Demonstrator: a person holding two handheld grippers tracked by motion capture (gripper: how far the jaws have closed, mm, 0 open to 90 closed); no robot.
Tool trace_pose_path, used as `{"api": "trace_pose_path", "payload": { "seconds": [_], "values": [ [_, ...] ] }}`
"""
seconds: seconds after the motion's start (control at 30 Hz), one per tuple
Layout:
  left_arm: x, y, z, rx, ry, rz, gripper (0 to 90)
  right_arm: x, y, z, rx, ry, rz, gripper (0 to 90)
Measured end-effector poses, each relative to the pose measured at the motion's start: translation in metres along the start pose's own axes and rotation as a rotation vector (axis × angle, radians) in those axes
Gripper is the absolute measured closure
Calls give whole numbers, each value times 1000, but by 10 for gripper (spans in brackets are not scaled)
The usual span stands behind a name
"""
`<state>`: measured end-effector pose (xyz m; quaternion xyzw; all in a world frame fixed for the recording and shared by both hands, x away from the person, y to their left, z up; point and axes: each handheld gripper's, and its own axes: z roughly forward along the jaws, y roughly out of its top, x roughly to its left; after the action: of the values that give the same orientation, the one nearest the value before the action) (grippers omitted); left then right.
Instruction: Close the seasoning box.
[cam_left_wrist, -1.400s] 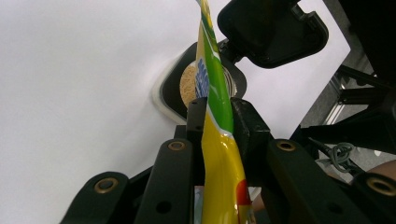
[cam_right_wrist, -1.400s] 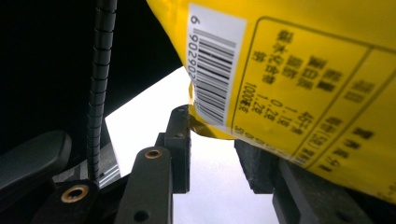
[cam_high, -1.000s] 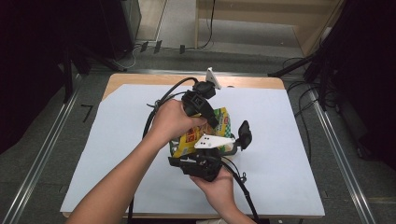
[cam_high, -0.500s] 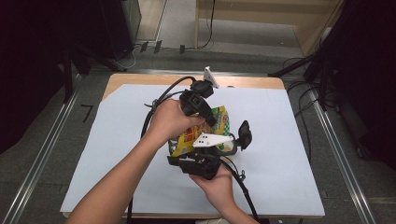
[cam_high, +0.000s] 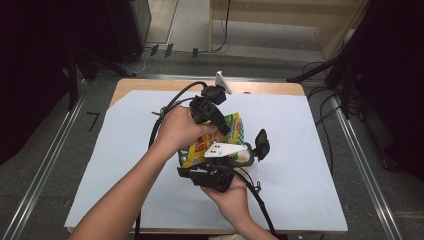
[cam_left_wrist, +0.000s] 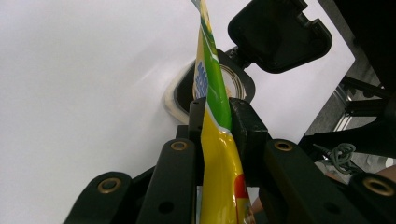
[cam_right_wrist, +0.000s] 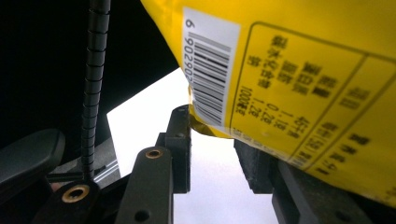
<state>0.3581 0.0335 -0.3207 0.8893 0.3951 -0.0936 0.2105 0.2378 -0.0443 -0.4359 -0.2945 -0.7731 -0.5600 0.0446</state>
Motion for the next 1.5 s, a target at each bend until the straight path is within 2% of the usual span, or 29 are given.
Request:
{"api": "trace_pose_path", "payload": {
  "seconds": [1.5],
  "values": [
    [-1,4,6,12,-15,3,793,-1,-2,-2,-9,0,15,694]
  ]
}}
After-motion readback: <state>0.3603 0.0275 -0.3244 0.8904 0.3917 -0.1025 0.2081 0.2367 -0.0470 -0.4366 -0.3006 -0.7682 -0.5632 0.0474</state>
